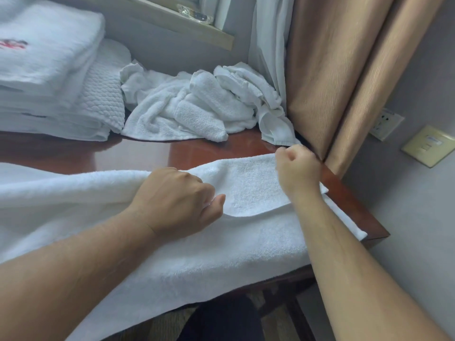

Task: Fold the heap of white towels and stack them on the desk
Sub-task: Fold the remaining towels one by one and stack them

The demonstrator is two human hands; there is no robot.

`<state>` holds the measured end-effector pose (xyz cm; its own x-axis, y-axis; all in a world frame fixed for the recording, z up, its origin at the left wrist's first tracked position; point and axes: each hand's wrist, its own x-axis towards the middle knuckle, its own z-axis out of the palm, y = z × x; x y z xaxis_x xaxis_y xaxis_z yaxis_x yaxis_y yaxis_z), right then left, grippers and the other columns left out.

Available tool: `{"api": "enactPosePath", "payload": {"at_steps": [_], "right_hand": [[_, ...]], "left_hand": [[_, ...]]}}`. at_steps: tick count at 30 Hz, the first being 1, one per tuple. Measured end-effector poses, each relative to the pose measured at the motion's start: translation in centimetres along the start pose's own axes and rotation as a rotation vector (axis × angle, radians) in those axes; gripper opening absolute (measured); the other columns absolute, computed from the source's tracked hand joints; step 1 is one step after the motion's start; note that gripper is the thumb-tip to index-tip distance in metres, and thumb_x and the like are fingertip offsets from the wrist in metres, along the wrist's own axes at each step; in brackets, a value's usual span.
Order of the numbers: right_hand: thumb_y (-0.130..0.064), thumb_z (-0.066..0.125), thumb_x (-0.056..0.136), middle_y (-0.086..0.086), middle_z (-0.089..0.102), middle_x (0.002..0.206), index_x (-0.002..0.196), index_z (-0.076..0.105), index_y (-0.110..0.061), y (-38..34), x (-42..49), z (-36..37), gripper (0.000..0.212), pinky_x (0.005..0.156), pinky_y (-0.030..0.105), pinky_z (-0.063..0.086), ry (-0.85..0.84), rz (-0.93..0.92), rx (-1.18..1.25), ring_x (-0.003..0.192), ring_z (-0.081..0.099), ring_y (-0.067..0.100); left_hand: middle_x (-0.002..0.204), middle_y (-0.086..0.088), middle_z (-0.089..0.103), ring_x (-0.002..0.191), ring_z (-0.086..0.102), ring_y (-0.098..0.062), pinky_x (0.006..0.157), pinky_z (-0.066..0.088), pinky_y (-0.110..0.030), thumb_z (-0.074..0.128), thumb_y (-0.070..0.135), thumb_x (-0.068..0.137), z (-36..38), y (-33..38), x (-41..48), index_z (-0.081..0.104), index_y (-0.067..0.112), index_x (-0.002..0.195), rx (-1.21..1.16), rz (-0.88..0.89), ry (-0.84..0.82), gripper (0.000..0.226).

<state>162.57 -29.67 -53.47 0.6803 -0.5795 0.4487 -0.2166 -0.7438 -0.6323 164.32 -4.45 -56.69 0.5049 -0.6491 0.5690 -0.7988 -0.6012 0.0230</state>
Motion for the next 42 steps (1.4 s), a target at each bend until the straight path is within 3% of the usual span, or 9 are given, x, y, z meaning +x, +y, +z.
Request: {"api": "enactPosePath", "payload": {"at_steps": [3,8,15,18,23,28,33,38,42], "right_hand": [[-0.028,0.047,0.094,0.001,0.057,0.08,0.071,0.05,-0.014,-0.7,-2.6,2.1,0.027,0.065,0.033,0.042,-0.368,0.019,-0.273,0.078,0.052,0.021],[-0.032,0.041,0.1,0.006,0.056,0.112,0.103,0.064,-0.012,-3.9,-5.2,2.3,0.03,0.089,0.04,0.042,-0.376,-0.108,-0.451,0.105,0.047,0.027],[-0.03,0.06,0.084,0.001,0.064,0.097,0.101,0.07,-0.017,-15.7,-15.7,5.6,0.024,0.077,0.04,0.044,-0.354,-0.752,-0.089,0.089,0.057,0.027],[-0.023,0.064,0.081,0.002,0.065,0.094,0.098,0.071,-0.014,-20.3,-19.4,7.2,0.02,0.074,0.04,0.048,-0.46,-0.978,0.069,0.085,0.061,0.027],[-0.025,0.054,0.097,0.001,0.068,0.116,0.115,0.069,-0.012,-22.9,-23.3,10.0,0.027,0.099,0.032,0.045,-0.831,-1.04,0.19,0.109,0.059,0.019],[-0.037,0.047,0.101,-0.002,0.055,0.147,0.136,0.062,-0.017,-22.2,-23.4,10.6,0.043,0.113,0.007,0.006,-0.856,-1.13,0.114,0.138,0.042,0.014],[-0.06,0.03,0.103,-0.001,0.011,0.169,0.161,0.018,-0.021,-22.3,-22.9,11.9,0.071,0.116,0.016,-0.009,-0.91,-1.252,-0.087,0.155,0.006,0.013],[-0.062,0.026,0.103,0.0,0.008,0.17,0.162,0.014,-0.018,-24.6,-20.6,14.5,0.074,0.123,0.024,0.001,-0.959,-1.249,-0.195,0.155,0.005,0.013],[-0.055,0.028,0.105,0.001,0.007,0.17,0.161,0.016,-0.014,-26.8,-18.7,16.8,0.07,0.124,0.027,0.009,-0.992,-1.222,-0.204,0.156,0.004,0.014]], "left_hand": [[0.062,-0.002,0.055,0.057,0.048,-0.027,0.054,0.029,-0.034,0.01,0.054,0.093,-1.0,-0.3,-0.7,0.052,0.015,0.069,0.03,-0.059,-0.069,0.062],[0.108,0.014,0.067,0.102,0.061,-0.012,0.092,0.042,-0.035,0.029,0.047,0.099,-6.2,-4.4,-4.9,0.066,0.032,0.112,-0.145,-0.049,-0.121,0.042],[0.124,0.004,0.062,0.123,0.045,-0.024,0.102,0.035,-0.042,0.045,0.038,0.1,-13.1,-15.1,-15.9,0.063,0.029,0.125,0.031,-0.804,-0.039,0.033],[0.121,-0.004,0.066,0.12,0.052,-0.03,0.097,0.04,-0.043,0.052,0.046,0.098,-14.9,-18.2,-19.2,0.062,0.018,0.127,0.0,-1.128,-0.043,0.041],[0.117,0.005,0.068,0.1,0.063,-0.013,0.08,0.045,-0.026,0.072,0.056,0.084,-17.0,-19.8,-18.6,0.051,0.014,0.142,-0.222,-1.236,-0.211,0.074],[0.08,0.0,0.074,0.071,0.066,-0.021,0.06,0.055,-0.029,0.077,0.042,0.077,-18.3,-20.3,-16.1,0.077,0.021,0.085,-0.082,-1.127,-0.62,0.023],[0.076,0.005,0.07,0.062,0.061,-0.012,0.049,0.04,-0.024,0.063,0.033,0.09,-17.8,-21.3,-15.0,0.068,0.027,0.078,-0.04,-1.086,-0.244,0.014],[0.083,0.0,0.07,0.053,0.07,-0.013,0.045,0.048,-0.022,0.056,0.026,0.098,-18.8,-23.0,-14.5,0.064,0.027,0.087,-0.248,-1.106,0.127,0.014],[0.095,-0.001,0.067,0.078,0.076,-0.017,0.079,0.061,-0.041,0.05,0.03,0.105,-19.9,-23.9,-14.1,0.057,0.022,0.104,-0.606,-1.117,0.379,0.011]]}}
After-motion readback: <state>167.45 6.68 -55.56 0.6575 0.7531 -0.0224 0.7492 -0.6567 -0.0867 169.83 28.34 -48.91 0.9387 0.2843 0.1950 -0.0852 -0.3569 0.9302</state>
